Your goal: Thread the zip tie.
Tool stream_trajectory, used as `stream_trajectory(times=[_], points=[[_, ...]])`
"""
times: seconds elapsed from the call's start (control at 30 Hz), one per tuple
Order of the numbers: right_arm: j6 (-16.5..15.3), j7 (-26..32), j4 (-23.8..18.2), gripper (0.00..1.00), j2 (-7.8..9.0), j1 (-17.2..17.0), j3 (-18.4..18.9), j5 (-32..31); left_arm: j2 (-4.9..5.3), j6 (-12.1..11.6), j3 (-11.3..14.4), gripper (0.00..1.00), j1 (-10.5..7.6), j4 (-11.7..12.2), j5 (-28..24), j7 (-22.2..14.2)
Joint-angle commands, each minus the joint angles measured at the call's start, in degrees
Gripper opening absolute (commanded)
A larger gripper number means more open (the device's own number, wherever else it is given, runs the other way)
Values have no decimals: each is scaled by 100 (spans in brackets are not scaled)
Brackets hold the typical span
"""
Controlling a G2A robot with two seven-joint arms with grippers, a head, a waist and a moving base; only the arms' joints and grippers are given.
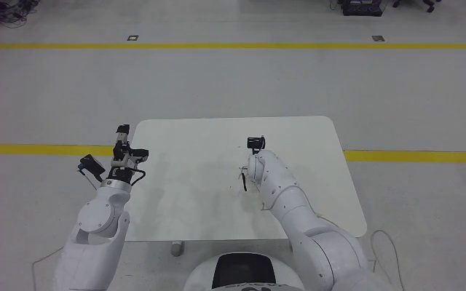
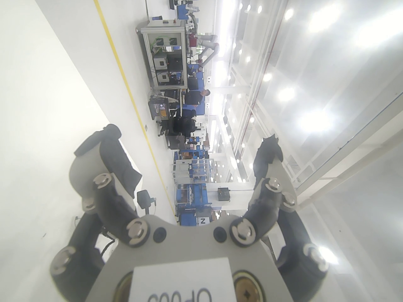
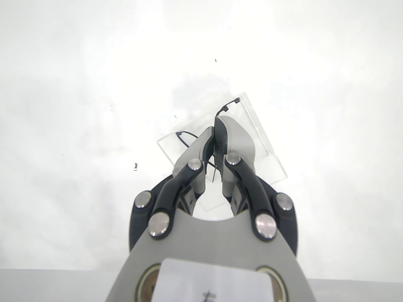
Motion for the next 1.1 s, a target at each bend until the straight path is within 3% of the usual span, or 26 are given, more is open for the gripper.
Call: stream_trajectory(times=[0.0,0.27,0.83,1.07], points=[[0,0,5,0,0,3,1,0,0,0,0,100,0,0,0,0],[0,-81,-15,0,5,-28,-10,0,0,0,0,100,0,0,0,0],[0,-328,-736,0,188,-503,-418,0,0,0,0,100,0,0,0,0],[0,-244,-791,0,208,-531,-440,0,0,0,0,100,0,0,0,0]])
